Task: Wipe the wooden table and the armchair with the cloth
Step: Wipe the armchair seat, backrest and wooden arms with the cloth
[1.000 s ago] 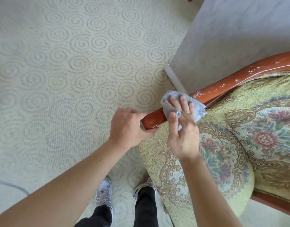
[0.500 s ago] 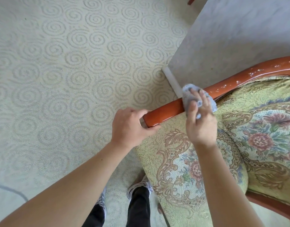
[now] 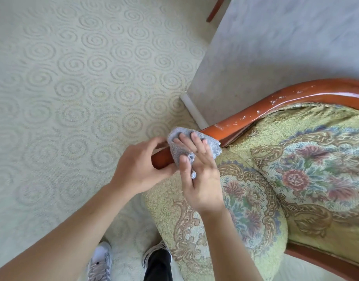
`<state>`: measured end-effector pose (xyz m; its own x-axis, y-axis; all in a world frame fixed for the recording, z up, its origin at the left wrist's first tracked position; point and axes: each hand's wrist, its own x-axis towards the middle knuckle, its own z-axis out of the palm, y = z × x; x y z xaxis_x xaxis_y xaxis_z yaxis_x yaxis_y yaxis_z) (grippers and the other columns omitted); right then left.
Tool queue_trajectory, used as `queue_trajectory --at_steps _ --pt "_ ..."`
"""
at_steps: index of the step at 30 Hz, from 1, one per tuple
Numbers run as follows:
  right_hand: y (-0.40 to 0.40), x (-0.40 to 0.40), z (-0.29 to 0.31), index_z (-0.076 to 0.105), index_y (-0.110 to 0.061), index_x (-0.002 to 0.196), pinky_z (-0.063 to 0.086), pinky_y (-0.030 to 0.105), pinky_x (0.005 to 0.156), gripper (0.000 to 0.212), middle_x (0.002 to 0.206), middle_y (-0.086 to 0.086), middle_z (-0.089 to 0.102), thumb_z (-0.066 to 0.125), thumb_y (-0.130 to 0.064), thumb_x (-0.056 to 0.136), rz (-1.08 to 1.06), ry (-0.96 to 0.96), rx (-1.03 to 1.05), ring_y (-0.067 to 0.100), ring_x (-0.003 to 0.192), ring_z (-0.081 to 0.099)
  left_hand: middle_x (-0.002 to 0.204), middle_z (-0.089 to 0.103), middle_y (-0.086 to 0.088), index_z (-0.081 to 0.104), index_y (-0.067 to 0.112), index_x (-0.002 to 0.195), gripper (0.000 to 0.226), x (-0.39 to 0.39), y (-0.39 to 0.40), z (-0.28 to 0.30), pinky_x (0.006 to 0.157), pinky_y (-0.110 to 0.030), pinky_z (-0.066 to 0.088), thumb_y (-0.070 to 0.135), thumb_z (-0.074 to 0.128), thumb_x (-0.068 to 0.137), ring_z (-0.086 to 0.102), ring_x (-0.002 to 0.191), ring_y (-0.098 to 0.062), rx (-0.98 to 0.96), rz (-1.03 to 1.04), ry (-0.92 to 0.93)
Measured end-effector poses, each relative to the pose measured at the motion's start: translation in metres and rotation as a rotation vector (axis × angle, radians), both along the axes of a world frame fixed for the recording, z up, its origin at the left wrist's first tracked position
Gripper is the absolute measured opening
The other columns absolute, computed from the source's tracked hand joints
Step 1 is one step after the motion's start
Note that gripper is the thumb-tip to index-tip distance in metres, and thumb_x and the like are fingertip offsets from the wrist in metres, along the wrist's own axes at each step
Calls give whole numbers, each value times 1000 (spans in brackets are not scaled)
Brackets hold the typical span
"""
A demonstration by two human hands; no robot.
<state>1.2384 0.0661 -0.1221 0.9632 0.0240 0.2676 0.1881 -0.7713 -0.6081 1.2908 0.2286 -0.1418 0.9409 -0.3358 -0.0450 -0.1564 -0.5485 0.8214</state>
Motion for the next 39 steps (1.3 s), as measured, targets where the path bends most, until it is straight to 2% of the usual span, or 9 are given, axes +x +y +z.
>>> queue_trajectory --at_steps 6,9,15,18,22,25,28,32,39 --pt "-61 39 22 65 -30 123 36 43 116 48 131 -12 61 34 -58 98 -363 304 182 12 132 49 135 58 24 38 46 136 100 28 -62 27 90 -24 43 94 60 52 59 118 0 92 -115 50" --pt "-81 40 42 69 -36 91 56 23 79 41 91 -20 71 42 -66 89 -575 308 649 -7 92 66 134 59 15 37 35 141 115 41 -90 31 87 -31 48 100 53 48 62 116 -13 245 -124 52" --pt "-159 48 105 82 -30 83 58 37 69 48 82 -4 77 39 -44 101 -729 -102 1217 20 92 75 66 60 10 54 25 87 94 46 -107 30 47 -24 47 107 37 45 59 53 -7 563 -108 53" --pt "-192 64 133 78 -23 95 59 39 72 43 88 -3 76 40 -44 99 -764 -246 1089 18 89 75 62 60 9 53 25 79 91 46 -108 26 50 -27 52 107 32 46 59 50 -9 628 -104 64" --pt "-226 92 140 51 -36 63 43 22 52 36 53 -16 56 42 -43 96 -925 -394 511 -2 50 52 61 63 10 54 29 83 89 50 -107 20 57 -29 57 107 33 45 62 52 -8 648 -109 96" --pt "-251 118 105 70 -20 90 50 34 82 51 96 13 72 28 -46 100 -832 -264 29 24 94 68 58 61 11 53 32 83 84 51 -109 22 55 -26 55 106 34 50 60 50 -5 653 -104 80" --pt "-252 135 63 65 -6 128 25 49 121 49 143 21 53 26 -26 106 -687 -130 -341 43 140 39 52 58 11 51 33 78 81 49 -109 25 47 -22 46 105 28 52 56 45 -1 659 -82 35" --pt "-202 131 25 73 3 105 42 49 111 34 123 24 67 43 -12 101 -503 -272 -335 39 122 59 50 57 12 52 34 80 76 48 -108 28 44 -21 43 103 32 55 54 43 2 657 -77 34" --pt "-103 89 -8 75 -7 113 26 30 120 47 125 6 70 31 -22 104 -289 -63 -10 15 131 54 55 61 11 54 32 74 65 46 -112 33 61 -30 55 96 50 61 59 51 -5 596 -12 118"
